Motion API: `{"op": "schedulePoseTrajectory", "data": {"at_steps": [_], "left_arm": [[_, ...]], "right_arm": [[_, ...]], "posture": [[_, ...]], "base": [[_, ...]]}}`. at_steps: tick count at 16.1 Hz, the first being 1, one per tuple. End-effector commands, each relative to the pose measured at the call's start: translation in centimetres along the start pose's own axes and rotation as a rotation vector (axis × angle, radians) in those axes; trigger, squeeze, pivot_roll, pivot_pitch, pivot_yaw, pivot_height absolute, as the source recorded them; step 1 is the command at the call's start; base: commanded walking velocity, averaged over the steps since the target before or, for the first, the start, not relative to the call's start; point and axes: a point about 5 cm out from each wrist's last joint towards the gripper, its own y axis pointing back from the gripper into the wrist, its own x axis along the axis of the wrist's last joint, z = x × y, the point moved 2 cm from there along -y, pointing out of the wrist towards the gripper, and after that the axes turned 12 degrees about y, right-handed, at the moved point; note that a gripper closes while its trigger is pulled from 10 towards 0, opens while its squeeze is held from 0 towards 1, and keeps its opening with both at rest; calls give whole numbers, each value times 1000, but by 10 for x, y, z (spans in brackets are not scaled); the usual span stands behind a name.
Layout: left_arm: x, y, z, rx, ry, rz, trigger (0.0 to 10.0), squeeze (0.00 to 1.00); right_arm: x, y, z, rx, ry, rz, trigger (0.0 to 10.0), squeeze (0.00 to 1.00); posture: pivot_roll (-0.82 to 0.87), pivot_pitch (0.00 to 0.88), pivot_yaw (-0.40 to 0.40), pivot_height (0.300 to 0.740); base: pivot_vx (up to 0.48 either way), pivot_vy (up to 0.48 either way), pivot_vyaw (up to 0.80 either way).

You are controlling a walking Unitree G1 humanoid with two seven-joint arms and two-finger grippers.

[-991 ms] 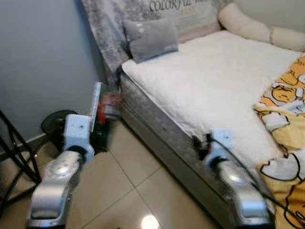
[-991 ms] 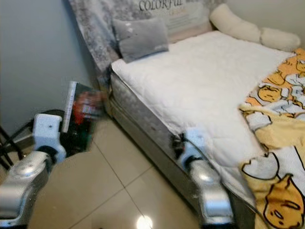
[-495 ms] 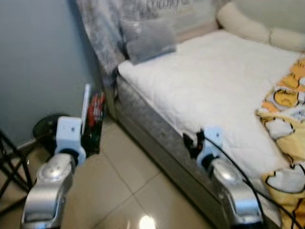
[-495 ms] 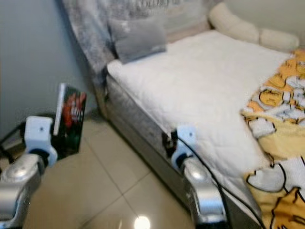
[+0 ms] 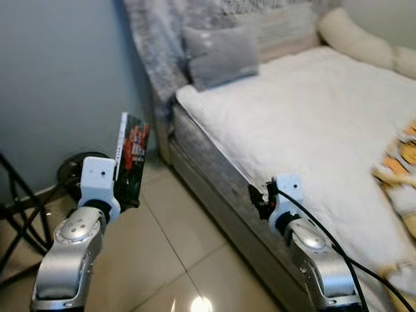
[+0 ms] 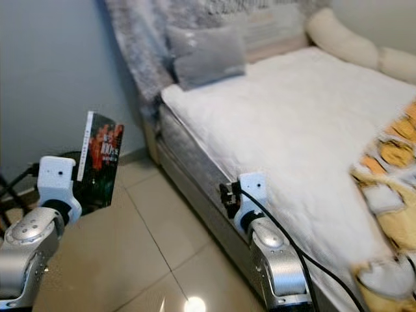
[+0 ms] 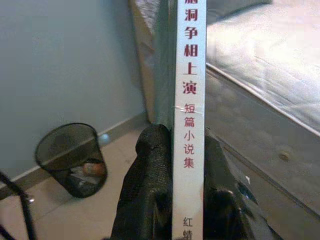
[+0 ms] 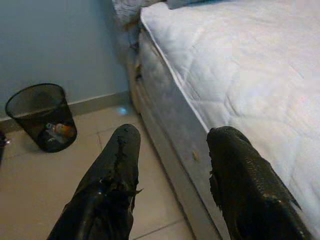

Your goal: Clean up the room

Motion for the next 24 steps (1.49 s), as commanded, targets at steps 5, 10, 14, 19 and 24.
{"op": "schedulePoseTrajectory", "data": {"at_steps": [5, 10, 14, 19, 24], "left_arm": [[13, -2, 7, -24, -10, 54, 10000, 0], [14, -2, 6, -22, -14, 57, 10000, 0], [14, -3, 6, -22, -16, 57, 10000, 0], [13, -3, 6, -29, -15, 55, 10000, 0], [15, -4, 6, -31, -18, 57, 10000, 0]], "right_arm": [[6, 0, 6, 1, 9, 23, 10000, 0], [7, -1, 9, -23, -14, 31, 10000, 0], [9, -2, 5, 6, 23, 38, 10000, 0], [10, -3, 4, 10, 32, 43, 10000, 0], [10, -3, 6, -5, 22, 41, 10000, 0]], "posture": [[-47, 0, 6, 740], [-47, 0, 7, 740], [-47, 0, 7, 740], [-47, 0, 10, 740], [-47, 0, 9, 740]], "base": [[343, 0, 800], [345, 0, 159], [346, 0, 0], [345, 0, 0], [346, 0, 0]]}}
